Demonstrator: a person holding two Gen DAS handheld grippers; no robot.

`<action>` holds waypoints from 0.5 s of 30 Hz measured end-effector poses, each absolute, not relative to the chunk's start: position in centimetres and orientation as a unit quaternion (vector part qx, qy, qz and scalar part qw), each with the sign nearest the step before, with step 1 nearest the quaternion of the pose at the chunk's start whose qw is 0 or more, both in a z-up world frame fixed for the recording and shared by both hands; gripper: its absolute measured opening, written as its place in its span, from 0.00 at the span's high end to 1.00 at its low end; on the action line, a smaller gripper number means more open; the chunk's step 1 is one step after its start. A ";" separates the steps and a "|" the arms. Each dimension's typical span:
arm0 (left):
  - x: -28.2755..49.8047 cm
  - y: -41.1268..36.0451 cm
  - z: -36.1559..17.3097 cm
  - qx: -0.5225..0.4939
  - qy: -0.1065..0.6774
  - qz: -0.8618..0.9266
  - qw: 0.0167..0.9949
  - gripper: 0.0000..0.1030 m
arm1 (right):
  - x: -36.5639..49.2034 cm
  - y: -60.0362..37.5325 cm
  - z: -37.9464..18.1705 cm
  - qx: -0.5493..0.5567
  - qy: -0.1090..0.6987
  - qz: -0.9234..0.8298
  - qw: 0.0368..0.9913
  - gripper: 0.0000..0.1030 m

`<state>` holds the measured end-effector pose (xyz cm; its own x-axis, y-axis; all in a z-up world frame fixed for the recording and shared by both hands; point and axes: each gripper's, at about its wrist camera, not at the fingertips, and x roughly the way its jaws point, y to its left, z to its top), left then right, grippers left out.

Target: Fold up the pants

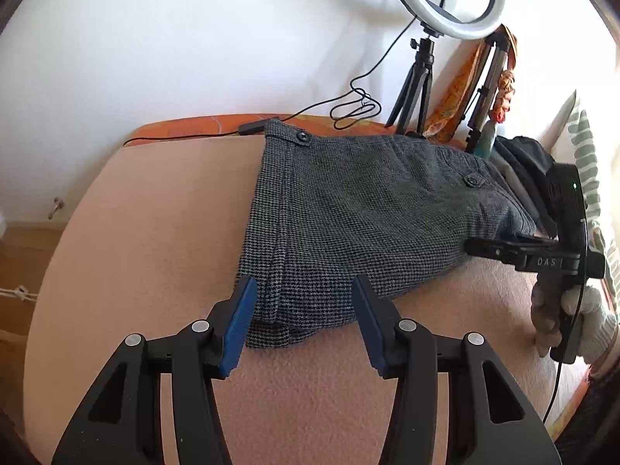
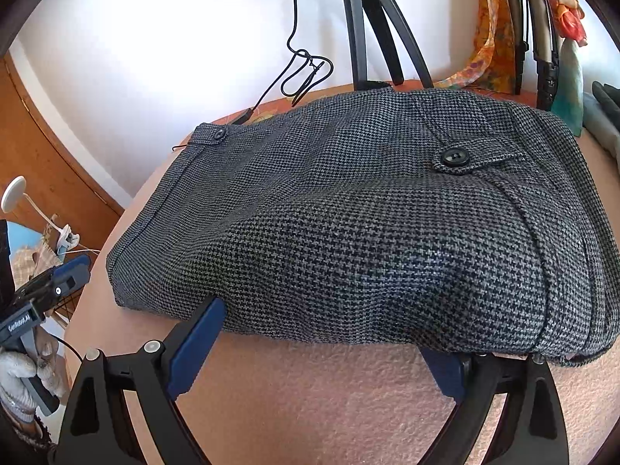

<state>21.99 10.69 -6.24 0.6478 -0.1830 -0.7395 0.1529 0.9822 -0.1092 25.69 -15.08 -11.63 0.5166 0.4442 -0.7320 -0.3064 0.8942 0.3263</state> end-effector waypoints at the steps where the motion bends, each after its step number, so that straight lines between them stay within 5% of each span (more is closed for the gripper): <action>1: 21.9 10.0 -6.2 -0.005 0.408 -0.101 0.907 0.54 | 26.1 -15.1 -11.5 0.092 0.451 0.225 0.859 0.35; 2: 21.8 9.4 -6.2 0.009 0.407 -0.109 0.907 0.54 | 26.5 -15.4 -11.5 0.115 0.462 0.235 0.847 0.59; 3: 21.7 8.7 -6.2 0.024 0.405 -0.115 0.907 0.54 | 27.0 -15.8 -11.3 0.142 0.471 0.244 0.836 0.67; 7: 21.7 6.1 -7.0 0.082 0.405 -0.143 0.899 0.54 | 27.7 -17.3 -9.3 0.182 0.471 0.258 0.824 0.79; 13: 23.4 6.0 -8.2 0.100 0.424 -0.125 0.892 0.54 | 27.7 -19.3 -5.0 0.216 0.446 0.292 0.818 0.81; 15: 23.4 7.0 -7.5 0.077 0.416 -0.120 0.898 0.54 | 27.3 -19.5 -4.8 0.216 0.443 0.284 0.822 0.70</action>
<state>23.41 6.99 -7.52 0.6255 -0.1509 -0.7655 0.2795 0.9593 0.0393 27.33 -19.51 -4.83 0.4457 0.6591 -0.6057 -0.2765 0.7449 0.6072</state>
